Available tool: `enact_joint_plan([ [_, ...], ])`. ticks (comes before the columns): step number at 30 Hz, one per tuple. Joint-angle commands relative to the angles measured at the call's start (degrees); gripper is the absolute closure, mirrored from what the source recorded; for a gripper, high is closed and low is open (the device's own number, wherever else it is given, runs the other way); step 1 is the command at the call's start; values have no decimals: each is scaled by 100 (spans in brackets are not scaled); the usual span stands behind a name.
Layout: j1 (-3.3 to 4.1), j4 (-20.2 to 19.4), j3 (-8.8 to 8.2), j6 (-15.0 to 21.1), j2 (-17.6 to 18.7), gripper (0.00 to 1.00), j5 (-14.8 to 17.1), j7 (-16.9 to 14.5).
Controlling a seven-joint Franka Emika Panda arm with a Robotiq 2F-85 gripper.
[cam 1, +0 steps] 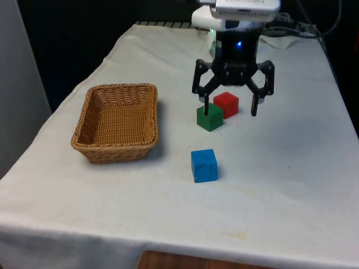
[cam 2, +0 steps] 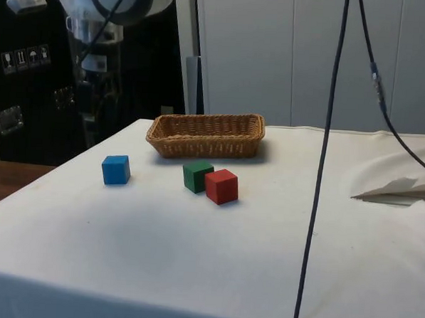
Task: Pick up the blue cube and place it into the basket.
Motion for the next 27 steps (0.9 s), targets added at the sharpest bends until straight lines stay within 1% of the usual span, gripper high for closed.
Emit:
enact_joint_plan([
  [1,-57,86,52,29,115,0,69,-109],
  [2,-74,155,57,17,201,0,103,-178],
  [3,-74,155,57,17,201,0,103,-178],
  [4,-23,132,0,6,160,0,40,-97],
  [5,-80,201,57,6,269,0,143,-258],
  [8,-92,229,63,-11,332,0,189,-378],
  [12,-132,275,69,-34,447,0,315,-602],
  [13,-74,229,0,0,401,0,258,-521],
  [14,-138,286,63,-40,464,0,350,-642],
  [17,-166,355,63,-69,544,0,470,-779],
  [18,-178,413,57,-92,596,0,556,-865],
  [19,-178,413,57,-92,596,0,556,-865],
  [20,-212,504,46,-86,693,0,636,-951],
  [21,-223,544,34,-86,739,0,665,-985],
  [22,-172,487,-17,-23,688,0,630,-940],
  [23,-235,596,29,-86,785,0,693,-1020],
  [26,-252,751,-17,-80,934,0,756,-1112],
  [27,-275,848,-29,-74,1037,0,802,-1175],
])
